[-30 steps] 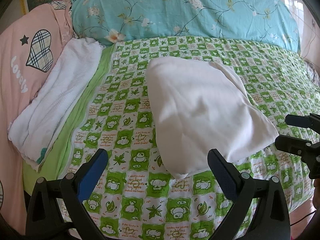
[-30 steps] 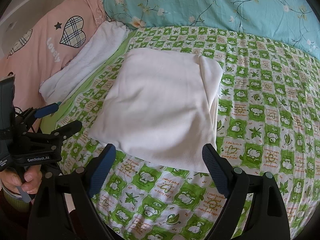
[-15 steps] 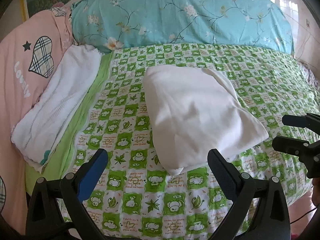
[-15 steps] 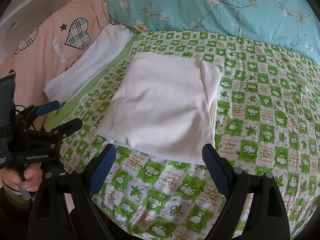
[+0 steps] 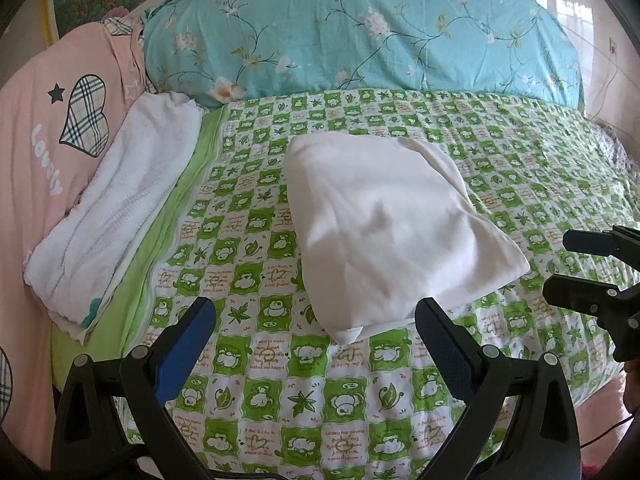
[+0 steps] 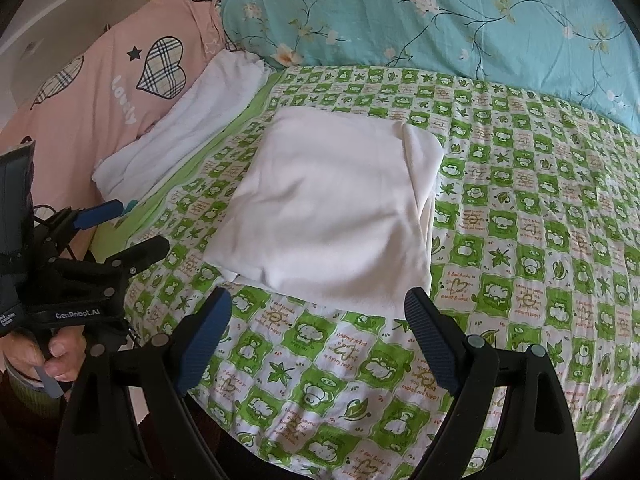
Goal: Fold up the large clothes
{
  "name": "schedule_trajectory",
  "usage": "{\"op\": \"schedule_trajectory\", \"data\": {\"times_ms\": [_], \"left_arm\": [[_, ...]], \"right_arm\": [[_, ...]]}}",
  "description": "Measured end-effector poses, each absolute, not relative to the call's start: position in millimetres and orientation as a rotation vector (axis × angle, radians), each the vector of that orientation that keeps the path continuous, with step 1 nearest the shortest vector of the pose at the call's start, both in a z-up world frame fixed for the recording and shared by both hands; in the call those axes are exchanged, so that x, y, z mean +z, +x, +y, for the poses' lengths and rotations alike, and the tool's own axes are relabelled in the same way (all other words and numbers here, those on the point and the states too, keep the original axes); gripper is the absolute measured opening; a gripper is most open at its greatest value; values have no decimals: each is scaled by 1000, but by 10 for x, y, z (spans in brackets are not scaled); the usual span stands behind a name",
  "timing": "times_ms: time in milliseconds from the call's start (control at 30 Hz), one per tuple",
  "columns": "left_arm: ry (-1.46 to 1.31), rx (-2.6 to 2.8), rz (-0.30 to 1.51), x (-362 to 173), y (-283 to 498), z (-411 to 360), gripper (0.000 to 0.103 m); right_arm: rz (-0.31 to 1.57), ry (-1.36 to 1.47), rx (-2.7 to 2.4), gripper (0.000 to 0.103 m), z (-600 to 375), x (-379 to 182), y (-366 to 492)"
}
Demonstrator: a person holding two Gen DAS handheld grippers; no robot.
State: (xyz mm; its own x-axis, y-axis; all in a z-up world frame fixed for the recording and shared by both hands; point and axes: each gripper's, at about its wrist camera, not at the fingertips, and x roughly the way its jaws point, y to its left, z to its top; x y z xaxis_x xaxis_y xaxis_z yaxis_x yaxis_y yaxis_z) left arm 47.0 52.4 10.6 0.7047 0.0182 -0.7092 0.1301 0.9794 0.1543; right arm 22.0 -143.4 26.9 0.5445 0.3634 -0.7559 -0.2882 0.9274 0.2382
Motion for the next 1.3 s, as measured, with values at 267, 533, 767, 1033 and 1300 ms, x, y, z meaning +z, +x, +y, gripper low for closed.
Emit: {"op": "schedule_trajectory", "data": {"times_ms": [267, 533, 767, 1033, 1300], "left_arm": [[199, -63, 787, 112, 464, 521, 100], [197, -61, 789, 117, 453, 521, 100], [198, -61, 788, 113, 468, 522, 100], [199, -64, 787, 113, 487, 525, 100], [198, -58, 788, 104, 614, 552, 100]], "right_arm": [[917, 88, 389, 88, -1439, 270, 220], [917, 90, 387, 88, -1431, 268, 218], [919, 92, 386, 88, -1429, 269, 207], [911, 95, 388, 88, -1422, 275, 230], [905, 101, 386, 88, -1445, 279, 388]]}}
